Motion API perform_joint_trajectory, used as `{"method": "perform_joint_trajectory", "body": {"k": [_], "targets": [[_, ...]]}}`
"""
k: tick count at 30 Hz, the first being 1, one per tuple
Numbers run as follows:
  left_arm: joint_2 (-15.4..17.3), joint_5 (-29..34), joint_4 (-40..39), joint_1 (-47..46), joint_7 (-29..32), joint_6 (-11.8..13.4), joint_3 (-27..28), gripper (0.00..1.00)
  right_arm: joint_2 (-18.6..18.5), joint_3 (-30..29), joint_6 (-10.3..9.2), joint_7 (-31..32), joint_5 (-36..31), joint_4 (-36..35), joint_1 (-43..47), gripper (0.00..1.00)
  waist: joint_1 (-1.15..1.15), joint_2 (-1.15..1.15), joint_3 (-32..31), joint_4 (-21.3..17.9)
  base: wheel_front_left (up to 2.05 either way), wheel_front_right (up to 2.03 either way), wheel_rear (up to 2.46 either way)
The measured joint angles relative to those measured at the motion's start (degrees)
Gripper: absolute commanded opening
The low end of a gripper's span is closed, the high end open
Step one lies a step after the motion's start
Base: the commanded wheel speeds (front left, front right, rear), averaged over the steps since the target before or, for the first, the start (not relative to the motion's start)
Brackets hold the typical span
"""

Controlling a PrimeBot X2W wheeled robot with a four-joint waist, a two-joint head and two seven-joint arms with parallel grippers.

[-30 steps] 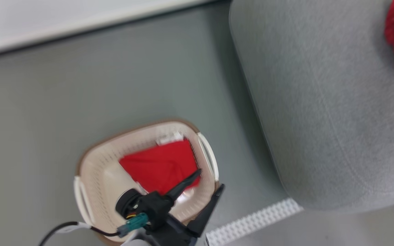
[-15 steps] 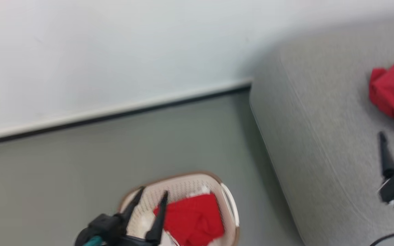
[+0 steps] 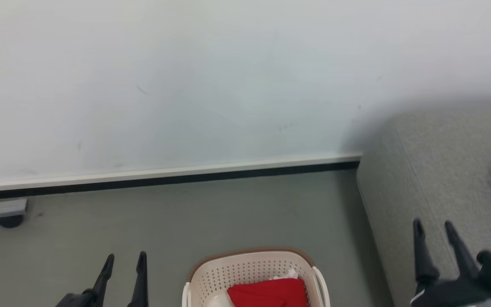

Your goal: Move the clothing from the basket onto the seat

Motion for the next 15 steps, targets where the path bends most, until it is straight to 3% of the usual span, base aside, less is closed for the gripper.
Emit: {"method": "perform_joint_trajectory", "body": {"k": [6,15], "targets": [[-0.53,1.96,-2.01,3.65,0.00,-2.59,5.46,1.00,4.13,2.11,-0.01,0.25,-3.15,-3.13,5.39,1.00,0.00,0.00,-2.55,1.79,0.00,0.00,0.00],[-1.08,3.57,-3.91,9.04,0.00,-8.32,9.57,1.00,4.61,5.47,-0.01,1.77,-4.43,-4.61,6.66,1.00,0.01,0.01,-3.44,0.28,0.00,0.00,0.00]]}}
